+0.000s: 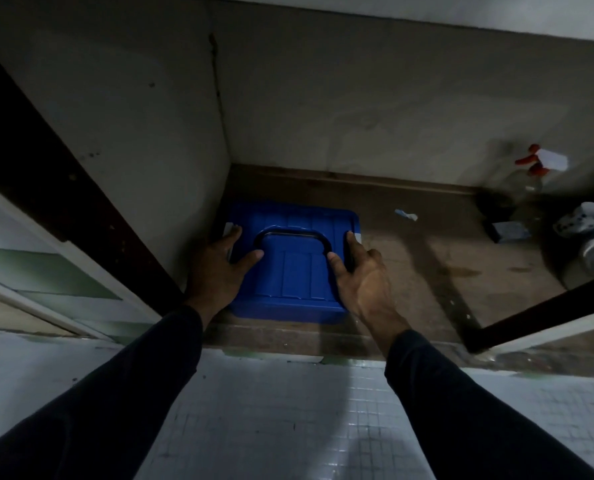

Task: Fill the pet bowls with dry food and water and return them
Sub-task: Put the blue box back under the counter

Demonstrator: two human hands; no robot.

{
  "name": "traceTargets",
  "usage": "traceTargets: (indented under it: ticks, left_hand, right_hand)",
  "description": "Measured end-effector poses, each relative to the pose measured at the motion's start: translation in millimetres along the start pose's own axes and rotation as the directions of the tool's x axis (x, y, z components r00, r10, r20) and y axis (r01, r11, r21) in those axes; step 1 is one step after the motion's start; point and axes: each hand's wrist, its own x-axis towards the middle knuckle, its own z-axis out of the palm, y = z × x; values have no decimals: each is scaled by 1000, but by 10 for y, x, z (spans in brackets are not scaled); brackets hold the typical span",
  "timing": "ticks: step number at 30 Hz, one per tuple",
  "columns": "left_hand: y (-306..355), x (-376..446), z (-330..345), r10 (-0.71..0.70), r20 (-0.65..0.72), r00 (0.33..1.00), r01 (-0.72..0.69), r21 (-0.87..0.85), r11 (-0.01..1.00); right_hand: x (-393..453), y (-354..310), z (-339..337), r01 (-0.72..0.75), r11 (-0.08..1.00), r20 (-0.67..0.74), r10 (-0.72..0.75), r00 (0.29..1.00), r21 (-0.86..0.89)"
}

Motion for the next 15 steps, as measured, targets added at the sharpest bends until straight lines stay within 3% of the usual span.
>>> traceTargets:
  ticks: [5,11,15]
  left_hand:
    - [-65,-71,9,33,8,999,-34,131,991]
    - [-44,-269,-22,196,95,976,-217,407,887]
    - [47,-497,-128,135,211,968,-231,543,807]
  right_hand:
    - [-82,-42,13,56,998,19,-56,998,-3]
    - [-227,-90,-75,239,889,110,-213,971,-391]
    - [-355,-33,-103,258,820,196,-181,964,-511]
